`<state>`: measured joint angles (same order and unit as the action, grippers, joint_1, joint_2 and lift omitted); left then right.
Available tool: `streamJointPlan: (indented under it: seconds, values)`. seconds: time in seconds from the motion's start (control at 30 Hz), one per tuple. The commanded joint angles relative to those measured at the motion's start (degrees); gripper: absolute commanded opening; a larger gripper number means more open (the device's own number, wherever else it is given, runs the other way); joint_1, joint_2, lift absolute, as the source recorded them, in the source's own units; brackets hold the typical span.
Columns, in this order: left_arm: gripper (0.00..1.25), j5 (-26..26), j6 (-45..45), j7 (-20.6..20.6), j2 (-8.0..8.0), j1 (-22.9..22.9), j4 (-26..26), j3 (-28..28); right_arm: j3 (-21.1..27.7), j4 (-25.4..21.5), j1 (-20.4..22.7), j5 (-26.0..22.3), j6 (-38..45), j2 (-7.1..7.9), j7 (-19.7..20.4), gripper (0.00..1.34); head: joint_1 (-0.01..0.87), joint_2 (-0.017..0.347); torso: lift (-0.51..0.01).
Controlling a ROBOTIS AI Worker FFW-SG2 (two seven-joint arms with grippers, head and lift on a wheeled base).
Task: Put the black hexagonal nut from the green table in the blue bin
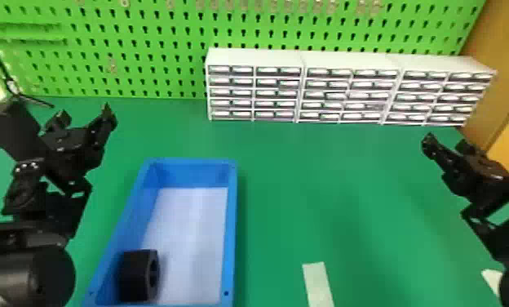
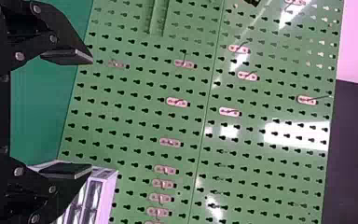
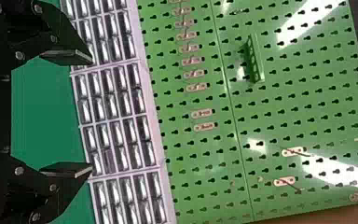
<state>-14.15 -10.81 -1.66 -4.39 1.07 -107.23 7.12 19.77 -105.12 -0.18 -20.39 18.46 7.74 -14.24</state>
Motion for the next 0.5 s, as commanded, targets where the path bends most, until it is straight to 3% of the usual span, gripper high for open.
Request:
streamJointPlan:
  seconds: [0.0, 0.47]
  values:
    - [0.81, 0.0, 0.0, 0.0, 0.0, 0.1, 0.0, 0.0, 0.0, 0.0, 0.0, 0.0, 0.0, 0.08, 0.0, 0.88, 0.692, 0.008, -0.097]
    - [0.81, 0.0, 0.0, 0.0, 0.0, 0.1, 0.0, 0.1, -0.1, 0.0, -0.2, 0.0, 0.0, 0.08, 0.0, 0.88, 0.692, 0.008, -0.097]
